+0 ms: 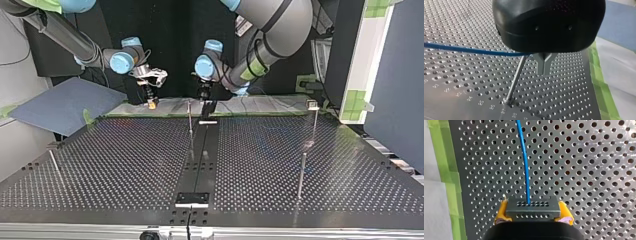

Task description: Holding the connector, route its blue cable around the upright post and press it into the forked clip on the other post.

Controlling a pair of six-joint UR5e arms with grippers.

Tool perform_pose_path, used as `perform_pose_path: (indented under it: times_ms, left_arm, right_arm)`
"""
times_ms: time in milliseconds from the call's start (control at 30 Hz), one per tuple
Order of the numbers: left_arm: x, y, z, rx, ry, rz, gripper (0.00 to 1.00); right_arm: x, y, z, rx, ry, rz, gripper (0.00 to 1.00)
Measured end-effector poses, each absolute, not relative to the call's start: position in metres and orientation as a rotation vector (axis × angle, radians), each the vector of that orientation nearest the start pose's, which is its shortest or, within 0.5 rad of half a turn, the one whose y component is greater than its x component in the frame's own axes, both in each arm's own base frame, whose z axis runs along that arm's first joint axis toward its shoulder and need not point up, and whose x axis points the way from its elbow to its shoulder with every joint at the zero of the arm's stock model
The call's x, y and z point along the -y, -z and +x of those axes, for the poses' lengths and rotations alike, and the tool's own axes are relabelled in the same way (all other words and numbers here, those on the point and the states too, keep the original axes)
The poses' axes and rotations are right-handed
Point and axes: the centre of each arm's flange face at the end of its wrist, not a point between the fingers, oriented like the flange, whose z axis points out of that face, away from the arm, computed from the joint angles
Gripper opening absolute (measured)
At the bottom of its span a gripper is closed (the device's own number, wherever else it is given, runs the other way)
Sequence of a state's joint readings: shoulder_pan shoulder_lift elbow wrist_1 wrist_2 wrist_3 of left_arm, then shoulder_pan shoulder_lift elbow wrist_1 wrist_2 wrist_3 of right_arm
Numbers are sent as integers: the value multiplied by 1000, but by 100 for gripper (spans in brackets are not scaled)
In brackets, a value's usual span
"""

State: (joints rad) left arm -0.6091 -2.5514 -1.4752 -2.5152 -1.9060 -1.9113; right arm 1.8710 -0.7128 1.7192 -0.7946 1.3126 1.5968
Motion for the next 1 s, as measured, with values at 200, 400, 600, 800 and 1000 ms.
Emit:
perform_pose_path:
  times_ms: [200,400,600,800,1000]
  left_arm:
    - [471,17,500,-1827,366,10,2]
    - [473,11,508,-1821,369,6,2]
    - [472,10,511,-1820,373,2,2]
    - [470,9,515,-1817,382,-3,2]
    - [467,9,519,-1817,381,-8,2]
  right_arm:
    - [533,8,328,1081,-1510,1768,0]
    - [536,7,325,1087,-1504,1756,0]
    - [541,6,322,1096,-1496,1737,0]
    - [550,1,321,1101,-1483,1728,0]
    - [553,0,320,1101,-1476,1727,0]
